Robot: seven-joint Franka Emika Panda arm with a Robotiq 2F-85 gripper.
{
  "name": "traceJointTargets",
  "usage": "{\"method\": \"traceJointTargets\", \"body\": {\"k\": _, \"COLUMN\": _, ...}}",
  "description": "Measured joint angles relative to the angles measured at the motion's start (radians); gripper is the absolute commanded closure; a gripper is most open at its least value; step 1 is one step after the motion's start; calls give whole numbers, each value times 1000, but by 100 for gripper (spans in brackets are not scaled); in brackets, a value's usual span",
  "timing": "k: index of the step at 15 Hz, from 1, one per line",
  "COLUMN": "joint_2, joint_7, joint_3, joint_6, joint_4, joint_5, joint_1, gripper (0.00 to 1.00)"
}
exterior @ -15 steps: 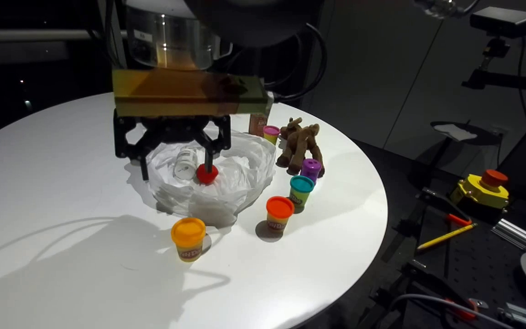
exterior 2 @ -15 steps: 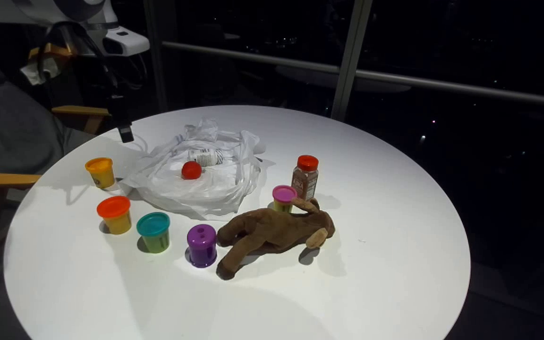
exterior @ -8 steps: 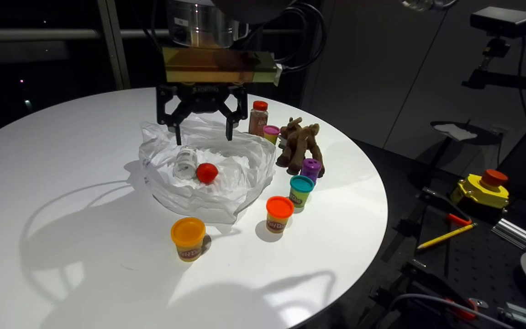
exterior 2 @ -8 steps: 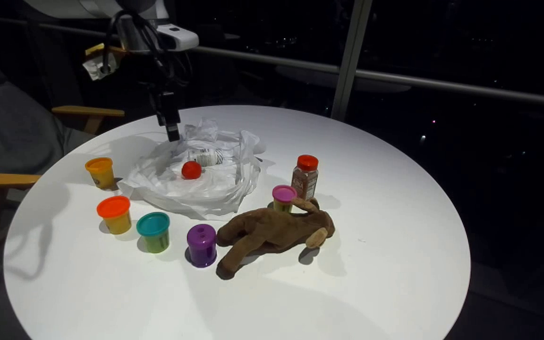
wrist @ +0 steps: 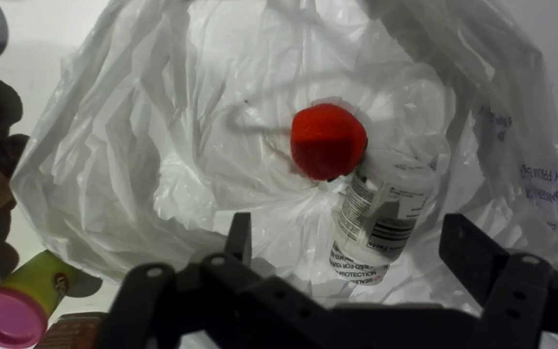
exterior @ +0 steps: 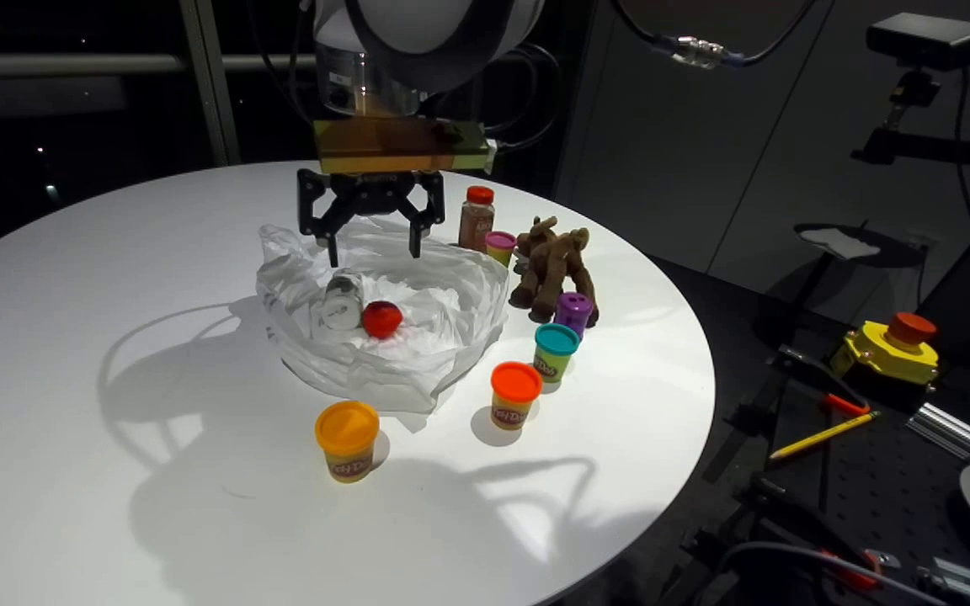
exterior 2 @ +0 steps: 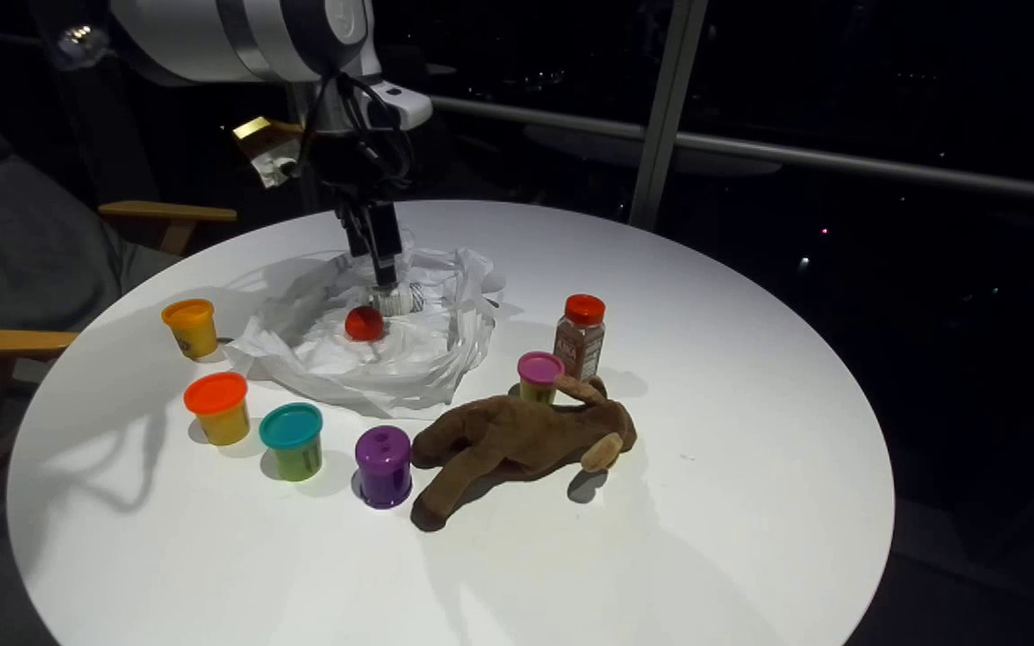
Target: Remove all the objects from the plastic bag and put them on the table
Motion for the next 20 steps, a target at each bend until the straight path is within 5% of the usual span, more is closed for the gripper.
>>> {"method": "traceJointTargets", "body": {"k": 12, "joint_2": 221, "joint_7": -119, "joint_3": 0, "joint_6": 0, "joint_4": 212, "joint_5": 47, "joint_1": -13, "gripper": 0}}
{"method": "traceJointTargets", "body": {"k": 13, "joint_2": 232, "joint_7": -126, "joint_3": 0, "joint_6": 0, "joint_4": 224, "joint_5": 54, "joint_1": -14, "gripper": 25}}
{"method": "traceJointTargets", "body": {"k": 15, "joint_2": 249, "joint_7": -140, "joint_3": 0, "joint_6": 0, "joint_4": 245, "joint_5": 66, "joint_1": -14, "gripper": 32}}
{"method": "traceJointTargets", "body": {"k": 20, "joint_2": 267, "joint_7": -161, "joint_3": 0, "joint_6": -1, "joint_4": 273, "joint_5": 104, "joint_1": -14, "gripper": 71}}
